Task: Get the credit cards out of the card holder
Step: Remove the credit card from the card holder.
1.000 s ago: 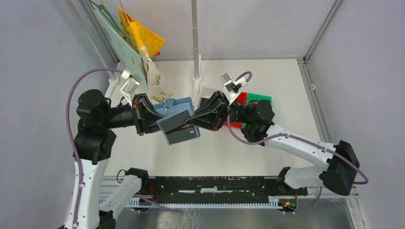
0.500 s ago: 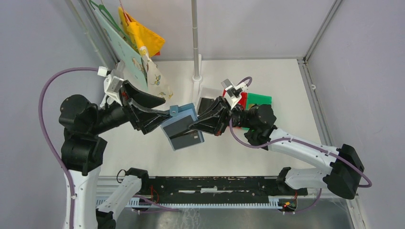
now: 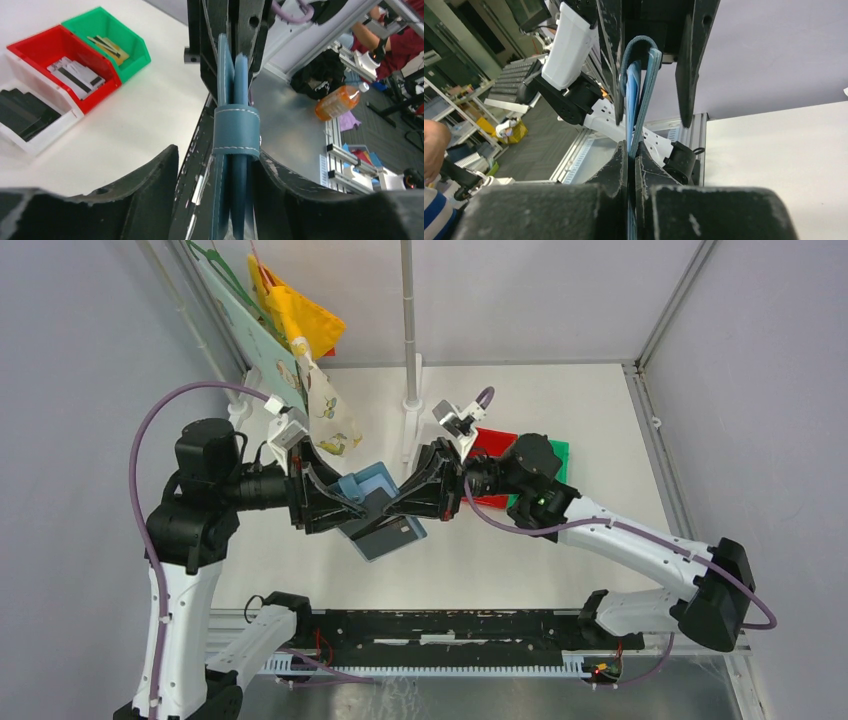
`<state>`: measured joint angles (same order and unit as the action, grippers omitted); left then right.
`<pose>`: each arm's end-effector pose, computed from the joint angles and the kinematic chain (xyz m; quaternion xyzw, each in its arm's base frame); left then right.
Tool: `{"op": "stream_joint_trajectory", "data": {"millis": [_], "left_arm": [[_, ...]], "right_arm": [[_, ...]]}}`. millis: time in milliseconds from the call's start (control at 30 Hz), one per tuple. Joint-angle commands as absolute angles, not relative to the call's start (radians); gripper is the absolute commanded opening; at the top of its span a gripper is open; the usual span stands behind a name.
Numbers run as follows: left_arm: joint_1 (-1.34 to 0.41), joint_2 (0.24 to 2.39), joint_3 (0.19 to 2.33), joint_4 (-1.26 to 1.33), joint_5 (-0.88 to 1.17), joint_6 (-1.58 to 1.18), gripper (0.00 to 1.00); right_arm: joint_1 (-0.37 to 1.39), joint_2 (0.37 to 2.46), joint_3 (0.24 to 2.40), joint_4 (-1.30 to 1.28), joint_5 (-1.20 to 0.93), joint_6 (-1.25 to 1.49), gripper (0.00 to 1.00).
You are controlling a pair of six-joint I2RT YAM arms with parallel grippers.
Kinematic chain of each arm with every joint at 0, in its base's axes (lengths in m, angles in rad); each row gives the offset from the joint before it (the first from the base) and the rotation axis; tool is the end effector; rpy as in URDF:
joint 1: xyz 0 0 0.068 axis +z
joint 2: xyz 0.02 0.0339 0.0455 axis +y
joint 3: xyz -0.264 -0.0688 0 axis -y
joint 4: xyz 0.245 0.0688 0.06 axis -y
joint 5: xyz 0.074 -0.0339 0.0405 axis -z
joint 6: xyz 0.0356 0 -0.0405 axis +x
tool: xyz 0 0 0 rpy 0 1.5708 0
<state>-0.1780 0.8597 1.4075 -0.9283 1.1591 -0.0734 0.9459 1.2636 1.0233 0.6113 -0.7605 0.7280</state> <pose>0.1001 -0.0511 0.4596 0.3428 0.6759 -0.5087 0.4085 0.1471 0.2458 0.4013 -0.3615 0.4878 0.7095 0.3577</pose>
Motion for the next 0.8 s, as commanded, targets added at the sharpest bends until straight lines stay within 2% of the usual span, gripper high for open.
{"op": "stream_joint_trajectory", "data": {"millis": [0, 367, 467, 500, 567, 633, 700, 767], "left_arm": [[-0.178, 0.846, 1.441, -1.094, 1.202, 0.145, 0.56], [-0.177, 0.804, 1.418, -1.101, 1.187, 0.161, 0.25], [-0.178, 0.804, 1.405, -1.103, 1.188, 0.170, 0.13], [-0.177, 0.805, 1.401, -1.099, 1.183, 0.168, 0.08], [-0.177, 0.811, 1.398, -1.081, 1.170, 0.151, 0.03], [-0.178, 0.813, 1.393, -1.053, 1.163, 0.127, 0.02], [-0.177, 0.806, 1.376, -0.997, 1.148, 0.074, 0.02], [-0.178, 0.793, 1.350, -0.930, 1.137, 0.014, 0.02]], "right_arm": [[0.939, 1.291, 1.152, 0.445, -0.809, 0.648, 0.00], [0.929, 1.382, 1.306, 0.176, -0.875, 0.552, 0.00], [0.930, 1.398, 1.336, 0.137, -0.885, 0.531, 0.01], [0.930, 1.403, 1.345, 0.134, -0.891, 0.531, 0.06], [0.930, 1.408, 1.343, 0.134, -0.896, 0.534, 0.33], [0.929, 1.400, 1.313, 0.181, -0.896, 0.552, 0.46], [0.928, 1.379, 1.259, 0.277, -0.888, 0.587, 0.54], [0.928, 1.353, 1.200, 0.375, -0.868, 0.624, 0.57]]}}
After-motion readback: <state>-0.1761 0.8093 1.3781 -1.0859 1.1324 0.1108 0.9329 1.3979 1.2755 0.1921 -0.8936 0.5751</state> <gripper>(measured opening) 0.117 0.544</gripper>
